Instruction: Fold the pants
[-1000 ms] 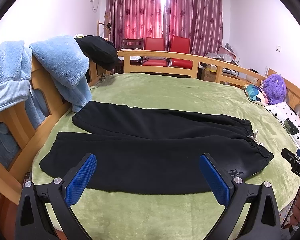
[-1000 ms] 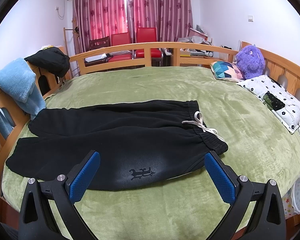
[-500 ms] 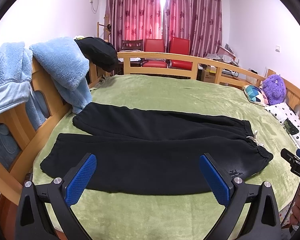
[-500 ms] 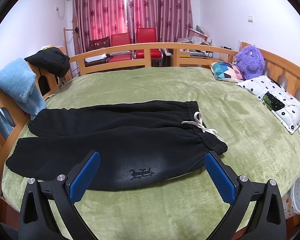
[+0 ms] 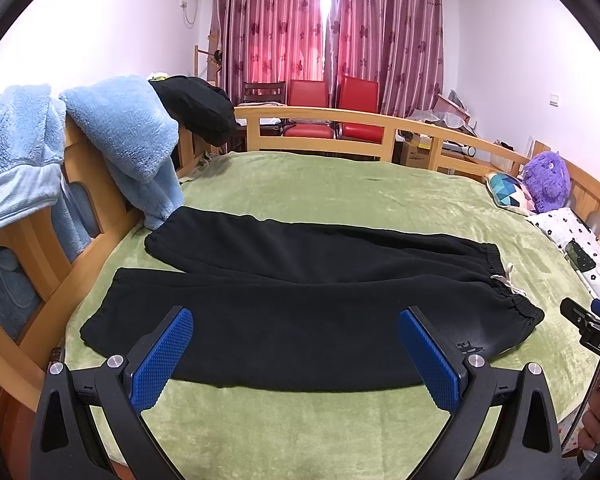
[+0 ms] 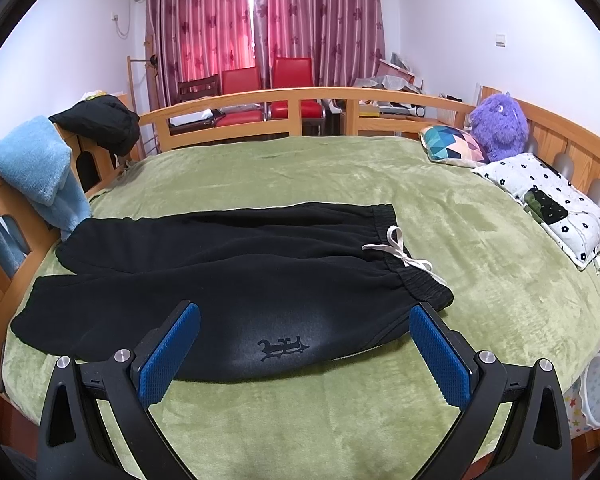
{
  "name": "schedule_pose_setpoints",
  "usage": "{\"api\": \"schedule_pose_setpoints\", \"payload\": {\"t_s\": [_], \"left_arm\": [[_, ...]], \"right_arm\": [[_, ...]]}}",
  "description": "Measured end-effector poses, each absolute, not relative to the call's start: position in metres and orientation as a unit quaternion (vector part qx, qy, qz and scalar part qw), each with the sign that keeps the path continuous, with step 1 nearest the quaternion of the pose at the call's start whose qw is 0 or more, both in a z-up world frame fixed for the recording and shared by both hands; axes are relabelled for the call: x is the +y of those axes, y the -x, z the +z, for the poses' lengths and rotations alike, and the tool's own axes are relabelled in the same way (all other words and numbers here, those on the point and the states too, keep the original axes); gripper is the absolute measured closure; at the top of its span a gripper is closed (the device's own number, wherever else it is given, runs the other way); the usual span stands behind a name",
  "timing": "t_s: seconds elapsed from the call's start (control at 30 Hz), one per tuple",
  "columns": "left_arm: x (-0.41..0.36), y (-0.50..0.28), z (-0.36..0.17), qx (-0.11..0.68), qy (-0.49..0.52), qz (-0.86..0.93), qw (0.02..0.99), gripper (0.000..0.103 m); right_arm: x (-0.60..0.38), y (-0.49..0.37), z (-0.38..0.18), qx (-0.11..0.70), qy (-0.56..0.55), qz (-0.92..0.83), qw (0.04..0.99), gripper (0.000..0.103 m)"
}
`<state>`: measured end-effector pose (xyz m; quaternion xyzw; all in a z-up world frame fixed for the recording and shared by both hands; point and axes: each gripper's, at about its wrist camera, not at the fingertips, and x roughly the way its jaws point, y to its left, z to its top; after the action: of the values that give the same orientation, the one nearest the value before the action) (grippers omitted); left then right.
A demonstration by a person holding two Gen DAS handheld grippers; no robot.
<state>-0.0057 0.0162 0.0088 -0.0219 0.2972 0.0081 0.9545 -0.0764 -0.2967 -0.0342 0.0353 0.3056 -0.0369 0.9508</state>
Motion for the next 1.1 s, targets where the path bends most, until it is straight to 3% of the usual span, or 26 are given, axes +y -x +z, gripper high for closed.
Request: {"api": "schedule_pose_setpoints", "payload": {"t_s": [0.43,0.7,1.1], "left_arm": [[0.020,0.001,-0.016,0.306,0.046,-0.009,0.951,0.000],[0.043,-0.008,-0.077,0.340,0.006,0.024,0.940,0.000],[0.137,-0.044,-0.192,0.404,0.132,0.061,0.903,0.000]], "right_arm": [[-0.314,0.085,-0.049,0.295,-0.009,-0.039,0.955,0.001],[-0.334,0.069,-0.095,0.291,0.024,-0.052,0.955,0.006],[-0.413,0.012,-0.190,0.364,-0.187,-0.037,0.912,0.013]]}}
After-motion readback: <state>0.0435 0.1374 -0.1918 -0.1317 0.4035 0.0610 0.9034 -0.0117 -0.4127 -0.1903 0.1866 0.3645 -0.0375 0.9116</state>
